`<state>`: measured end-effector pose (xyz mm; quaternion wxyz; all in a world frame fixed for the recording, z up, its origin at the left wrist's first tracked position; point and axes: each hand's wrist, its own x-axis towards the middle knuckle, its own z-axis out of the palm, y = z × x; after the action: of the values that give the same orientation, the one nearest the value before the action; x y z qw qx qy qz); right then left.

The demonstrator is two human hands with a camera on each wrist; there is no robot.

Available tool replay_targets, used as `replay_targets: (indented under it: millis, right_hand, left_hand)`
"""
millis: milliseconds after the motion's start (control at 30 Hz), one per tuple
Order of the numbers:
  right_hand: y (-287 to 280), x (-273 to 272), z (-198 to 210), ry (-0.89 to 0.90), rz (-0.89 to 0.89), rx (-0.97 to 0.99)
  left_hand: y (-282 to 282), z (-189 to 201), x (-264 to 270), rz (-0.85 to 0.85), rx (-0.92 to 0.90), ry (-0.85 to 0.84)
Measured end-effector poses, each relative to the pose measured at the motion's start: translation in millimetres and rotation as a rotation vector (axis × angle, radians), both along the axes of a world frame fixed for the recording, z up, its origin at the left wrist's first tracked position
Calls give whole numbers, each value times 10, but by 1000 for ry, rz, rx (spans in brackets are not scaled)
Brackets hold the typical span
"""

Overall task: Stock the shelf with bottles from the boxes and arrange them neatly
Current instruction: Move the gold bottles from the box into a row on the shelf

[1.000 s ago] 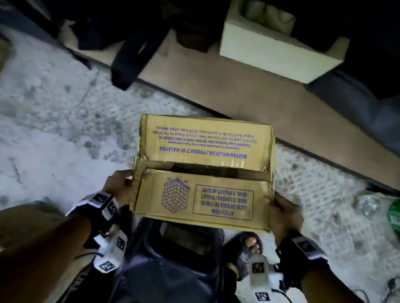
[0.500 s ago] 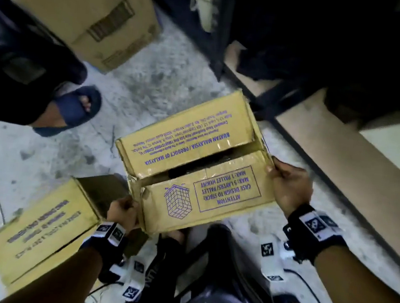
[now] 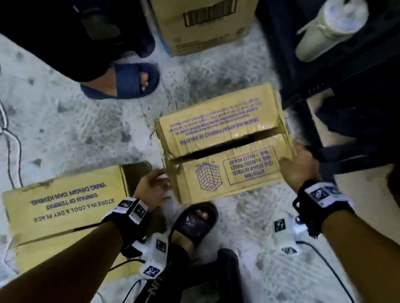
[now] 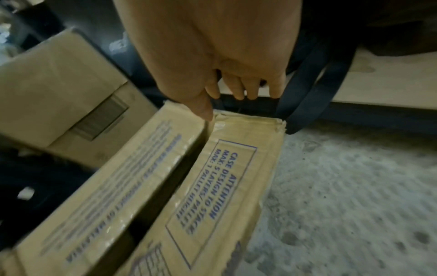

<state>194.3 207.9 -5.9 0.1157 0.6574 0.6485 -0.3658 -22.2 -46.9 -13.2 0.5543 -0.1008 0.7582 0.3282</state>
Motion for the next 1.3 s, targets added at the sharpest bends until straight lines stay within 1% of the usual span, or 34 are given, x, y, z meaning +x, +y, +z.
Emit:
replay_targets:
  millis: [33, 67, 100, 133, 200, 233, 300, 467, 533, 567, 600, 633, 700, 767, 800, 833, 900, 933, 967, 1000, 1033, 1100, 1133, 1167, 1200, 1233, 1300]
  right_hand:
    - [-117, 15, 21, -2, 30, -16]
    - [-265, 47, 49, -5, 55, -44]
    - [-425, 73, 87, -9, 79, -89]
    - [-593, 103, 129, -25, 105, -148]
    - [-919, 153, 201, -54, 172, -267]
    - [-1073, 167, 238, -63, 214, -321]
    - [-1345, 158, 283, -79, 315, -403]
    - [-1793, -165, 339, -27, 513, -537]
    - [-1938, -413, 387, 26, 589, -552]
    - [-2020, -566, 426, 57, 609, -557]
    - [-2111, -722, 460, 89, 620, -570]
    - [-2194, -884, 489, 119, 639, -585]
    - [-2363, -1166, 516, 155, 741, -575]
    - [-2516, -1378, 544, 176, 842, -585]
    - [-2594, -1459, 560, 176, 901, -603]
    - [-2680, -1520, 569, 169, 997, -611]
    - [-2874, -1585, 548, 130, 1260, -624]
    - [-2968, -1586, 505, 101, 1387, -637]
    - [-3049, -1571, 447, 69, 1510, -636]
    - [-3111, -1547, 385, 28, 1624, -605]
    - [-3139, -1515, 313, -7, 1723, -548]
    - [-3127, -1445, 168, -40, 1873, -423]
    - [-3098, -1406, 124, -32, 1930, -368]
    - [-3053, -1374, 96, -36, 1985, -312]
    - [-2995, -1354, 83, -64, 2027, -263]
    - [-2940, -1374, 103, -99, 2043, -232]
    - [-2839, -1424, 129, -127, 2054, -232]
  left_hand:
    - [-27, 45, 15, -14, -13, 46]
    - [-73, 108, 49, 59, -7, 65]
    - [-188, 137, 63, 130, -19, 137]
    - [-300, 195, 70, 133, -71, 228]
    - [-578, 269, 12, 51, -221, 423]
    - [-720, 299, -49, -54, -296, 493]
    - [-1069, 281, -176, -290, -383, 521]
    - [-1794, 179, -314, -705, -551, 369]
    - [-1936, 239, -354, -854, -539, 364]
    - [-1978, 314, -382, -892, -492, 399]
    - [-2018, 404, -413, -894, -421, 442]
    - [-2044, 515, -451, -865, -332, 459]
    - [-2142, 772, -464, -809, -220, 401]
    - [-2312, 990, -407, -785, -207, 329]
    - [-2436, 1048, -340, -742, -202, 264]
    - [-2556, 1079, -251, -672, -172, 173]
    - [-2782, 1037, -22, -520, -128, -29]
    - [-2868, 987, 89, -495, -139, -112]
    - [-2945, 919, 195, -502, -166, -143]
    - [-3001, 821, 285, -507, -211, -104]
    - [-3036, 711, 347, -465, -259, 1]
    - [-2989, 540, 366, -213, -289, 225]
    - [-2941, 452, 354, -97, -277, 300]
    - [-2878, 363, 342, -27, -260, 318]
    - [-2829, 282, 341, -2, -252, 300]
    - [-2805, 213, 355, -19, -270, 281]
    - [-2818, 140, 397, -83, -329, 284]
